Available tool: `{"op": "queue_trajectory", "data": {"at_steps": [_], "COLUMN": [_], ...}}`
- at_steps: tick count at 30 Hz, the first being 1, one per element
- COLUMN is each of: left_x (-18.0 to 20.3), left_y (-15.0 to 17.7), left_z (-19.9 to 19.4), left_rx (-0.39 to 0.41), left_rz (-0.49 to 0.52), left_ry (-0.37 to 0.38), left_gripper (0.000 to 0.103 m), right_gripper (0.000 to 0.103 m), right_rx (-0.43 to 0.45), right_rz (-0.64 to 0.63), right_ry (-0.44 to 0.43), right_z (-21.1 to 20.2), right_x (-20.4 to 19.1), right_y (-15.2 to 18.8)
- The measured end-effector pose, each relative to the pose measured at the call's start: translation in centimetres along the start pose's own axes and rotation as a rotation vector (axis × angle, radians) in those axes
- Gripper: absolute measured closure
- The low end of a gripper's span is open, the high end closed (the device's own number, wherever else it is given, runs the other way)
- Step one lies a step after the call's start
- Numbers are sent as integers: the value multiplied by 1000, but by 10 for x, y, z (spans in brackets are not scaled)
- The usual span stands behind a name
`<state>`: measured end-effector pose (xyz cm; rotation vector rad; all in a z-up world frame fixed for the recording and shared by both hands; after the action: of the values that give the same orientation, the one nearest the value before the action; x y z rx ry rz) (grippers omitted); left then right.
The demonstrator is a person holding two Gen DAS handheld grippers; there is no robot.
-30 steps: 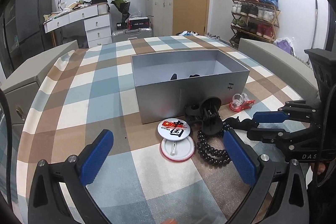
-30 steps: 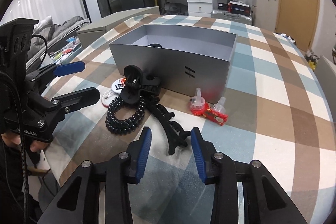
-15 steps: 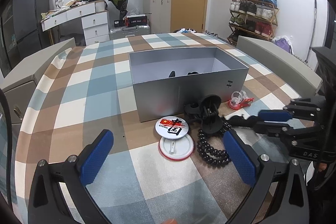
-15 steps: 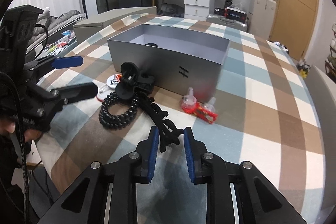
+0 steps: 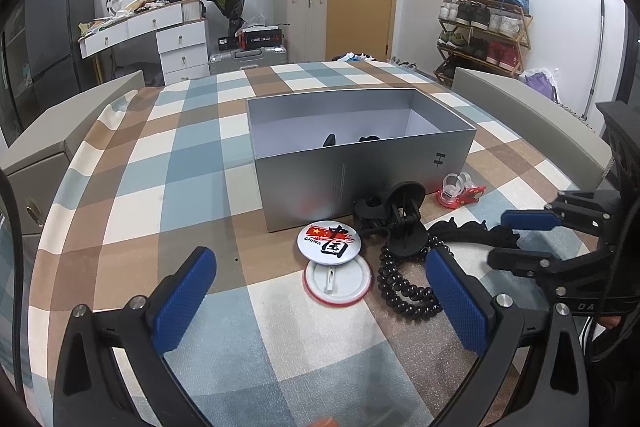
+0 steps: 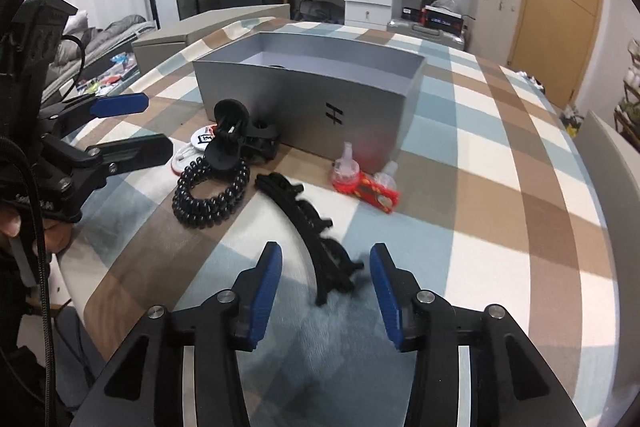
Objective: Organize jewelry
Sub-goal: 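Grasp the second black comb-shaped hair clip with the right gripper, then grasp another black claw clip with the left gripper while the right lifts its clip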
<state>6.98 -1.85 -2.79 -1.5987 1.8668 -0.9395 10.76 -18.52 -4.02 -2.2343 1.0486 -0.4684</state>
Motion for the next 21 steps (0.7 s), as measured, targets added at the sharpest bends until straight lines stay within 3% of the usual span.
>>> {"op": "queue_trajectory", "data": {"at_steps": [4,6,7,8,13,21], "left_x": [0,0,0,0,-1,-1], "left_y": [0,0,0,0,0,1], "left_z": [1,1,0,1,1,3], "left_rx": [-3,-3,-3,-5,-13,-30], "left_rz": [-2,-1,-1,-1,-5,-8], "left_ry": [-1,-1,-1,-1,-2,-2], "left_gripper": [1,1,1,1,1,1], "right_gripper": [59,71,84,86,86,86], "right_rx": [-15,-18,-18,-13,11,71], "right_rz": [-6,-14,-29,-43,-75,-7], "right_ry": [3,5,6,4,-5,-1], "right_z": [7,9,10,9,3,-16], "right_x": [-2,-4,-6,-8,-15,-4], "right_y": [-7,-11,-12,-11,-3,2]}}
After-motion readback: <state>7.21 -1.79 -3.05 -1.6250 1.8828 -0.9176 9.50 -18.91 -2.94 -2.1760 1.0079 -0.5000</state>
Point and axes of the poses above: each gripper's, at about its wrist camera, not at the fingertips, and z roughly the way its jaws point, x to its right, y to its underside, the point moved 4 cm from there along z, roughly the way its jaws point, and after that the axes turned 1 degree about y, right-handed, at the moved point
